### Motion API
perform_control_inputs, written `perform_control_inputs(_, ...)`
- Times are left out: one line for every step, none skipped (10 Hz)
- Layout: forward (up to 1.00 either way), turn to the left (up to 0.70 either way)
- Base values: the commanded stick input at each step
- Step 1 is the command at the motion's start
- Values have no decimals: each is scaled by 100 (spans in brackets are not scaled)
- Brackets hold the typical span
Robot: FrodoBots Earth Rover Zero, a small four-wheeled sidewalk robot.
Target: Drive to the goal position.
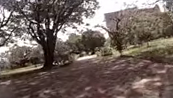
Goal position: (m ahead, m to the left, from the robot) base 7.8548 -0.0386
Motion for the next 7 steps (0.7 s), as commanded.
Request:
perform_control_inputs(70, 0)
perform_control_inputs(70, 0)
perform_control_inputs(70, 0)
perform_control_inputs(70, 0)
perform_control_inputs(70, 0)
perform_control_inputs(70, 0)
perform_control_inputs(70, 0)
